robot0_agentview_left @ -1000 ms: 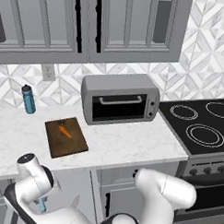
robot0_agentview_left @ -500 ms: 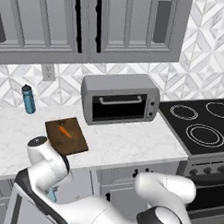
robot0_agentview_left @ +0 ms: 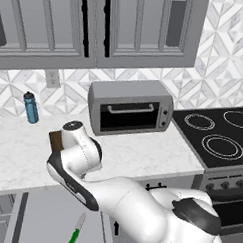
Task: Place the appropriate cutting tool for cutting the carrot skin on the cutting board.
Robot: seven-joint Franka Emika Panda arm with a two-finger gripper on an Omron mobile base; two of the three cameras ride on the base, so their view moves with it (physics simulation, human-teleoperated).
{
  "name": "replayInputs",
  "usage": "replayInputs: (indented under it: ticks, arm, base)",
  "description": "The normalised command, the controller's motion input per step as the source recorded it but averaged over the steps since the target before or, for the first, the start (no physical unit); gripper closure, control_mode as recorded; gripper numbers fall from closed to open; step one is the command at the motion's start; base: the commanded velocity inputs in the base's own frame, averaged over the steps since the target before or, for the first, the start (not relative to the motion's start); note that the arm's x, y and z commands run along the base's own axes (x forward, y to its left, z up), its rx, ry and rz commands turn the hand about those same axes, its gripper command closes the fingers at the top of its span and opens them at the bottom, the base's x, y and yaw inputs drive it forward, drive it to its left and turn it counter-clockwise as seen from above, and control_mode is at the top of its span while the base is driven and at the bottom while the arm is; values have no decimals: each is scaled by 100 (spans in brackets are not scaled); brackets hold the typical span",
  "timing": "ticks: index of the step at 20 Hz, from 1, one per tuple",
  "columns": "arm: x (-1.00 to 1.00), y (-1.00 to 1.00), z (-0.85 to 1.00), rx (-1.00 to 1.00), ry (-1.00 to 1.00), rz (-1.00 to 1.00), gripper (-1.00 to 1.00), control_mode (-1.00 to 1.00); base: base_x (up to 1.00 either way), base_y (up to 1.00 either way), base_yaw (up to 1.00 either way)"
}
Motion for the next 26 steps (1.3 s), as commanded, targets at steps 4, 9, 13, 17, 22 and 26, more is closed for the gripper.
replayInputs:
  ticks: [4,9,13,17,22,26]
  arm:
    - [100,-3,1,0,0,17,100,-100]
    - [80,12,21,0,0,24,100,-100]
    - [47,13,0,0,0,25,100,-100]
    - [42,14,0,0,0,21,100,-100]
    - [20,28,-9,-3,0,15,100,-100]
    - [19,12,-7,-3,-2,10,100,-100]
  base:
    - [0,0,0]
    - [0,0,0]
    - [0,0,0]
    - [0,0,0]
    - [0,0,0]
    - [0,0,0]
